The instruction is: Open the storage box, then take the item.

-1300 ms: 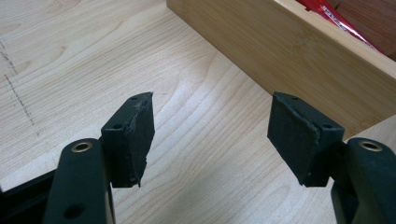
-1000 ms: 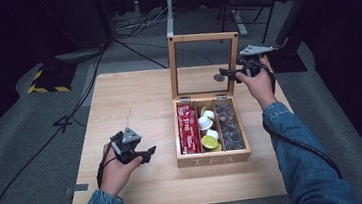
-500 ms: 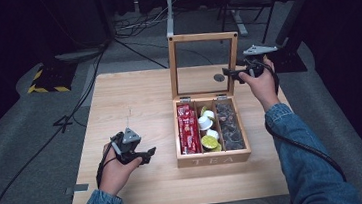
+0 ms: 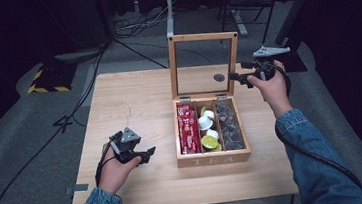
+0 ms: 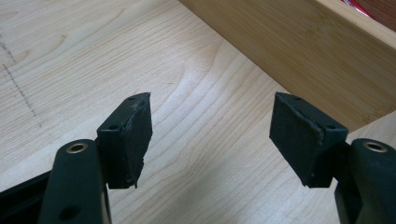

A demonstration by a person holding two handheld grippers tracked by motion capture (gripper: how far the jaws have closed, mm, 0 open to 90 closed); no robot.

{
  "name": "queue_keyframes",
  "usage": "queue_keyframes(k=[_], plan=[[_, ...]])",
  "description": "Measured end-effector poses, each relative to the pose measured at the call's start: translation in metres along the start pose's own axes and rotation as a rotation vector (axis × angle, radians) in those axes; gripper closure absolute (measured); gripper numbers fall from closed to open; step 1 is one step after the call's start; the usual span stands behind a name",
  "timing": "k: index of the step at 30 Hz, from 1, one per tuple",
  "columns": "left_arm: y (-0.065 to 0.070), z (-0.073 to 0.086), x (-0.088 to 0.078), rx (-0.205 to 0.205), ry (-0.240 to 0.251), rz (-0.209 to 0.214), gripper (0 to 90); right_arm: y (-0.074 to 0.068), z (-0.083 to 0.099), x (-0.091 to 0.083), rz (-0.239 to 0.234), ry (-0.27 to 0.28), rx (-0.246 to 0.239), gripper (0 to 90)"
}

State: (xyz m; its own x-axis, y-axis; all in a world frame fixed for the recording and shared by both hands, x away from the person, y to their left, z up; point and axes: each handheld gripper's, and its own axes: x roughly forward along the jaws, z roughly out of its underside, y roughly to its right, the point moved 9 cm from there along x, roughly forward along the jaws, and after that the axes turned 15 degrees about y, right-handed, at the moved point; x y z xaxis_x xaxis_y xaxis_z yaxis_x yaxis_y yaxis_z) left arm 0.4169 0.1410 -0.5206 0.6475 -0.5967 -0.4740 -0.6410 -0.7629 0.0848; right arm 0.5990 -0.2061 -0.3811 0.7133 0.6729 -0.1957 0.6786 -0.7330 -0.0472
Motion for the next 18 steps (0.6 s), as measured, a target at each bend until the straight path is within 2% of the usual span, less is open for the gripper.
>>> queue_keyframes(k=[1,5,10,12,14,16,18], plan=[[0.001,0.000,0.001,0.001,-0.003,0.001,30.3,-0.007,-0.002,-0.008,-0.001,0.002,-0.001,17.6],[0.003,-0.003,0.001,0.009,0.000,0.005,30.2,-0.020,-0.005,-0.022,-0.015,0.009,-0.008,19.8],[0.003,-0.002,-0.004,0.012,0.007,0.000,30.2,-0.044,-0.007,-0.035,-0.072,0.021,-0.034,24.4],[0.003,-0.002,-0.005,0.012,0.007,-0.003,30.2,-0.054,-0.005,-0.038,-0.094,0.026,-0.036,29.2],[0.003,0.001,-0.009,0.010,0.001,-0.009,30.2,-0.060,-0.001,-0.040,-0.088,0.016,-0.029,33.8],[0.002,0.002,-0.011,0.015,0.000,-0.015,30.1,-0.065,0.002,-0.041,-0.084,0.022,-0.008,34.2],[0.001,0.002,-0.012,0.017,0.002,-0.017,30.1,-0.068,0.002,-0.042,-0.089,0.026,-0.009,35.4]])
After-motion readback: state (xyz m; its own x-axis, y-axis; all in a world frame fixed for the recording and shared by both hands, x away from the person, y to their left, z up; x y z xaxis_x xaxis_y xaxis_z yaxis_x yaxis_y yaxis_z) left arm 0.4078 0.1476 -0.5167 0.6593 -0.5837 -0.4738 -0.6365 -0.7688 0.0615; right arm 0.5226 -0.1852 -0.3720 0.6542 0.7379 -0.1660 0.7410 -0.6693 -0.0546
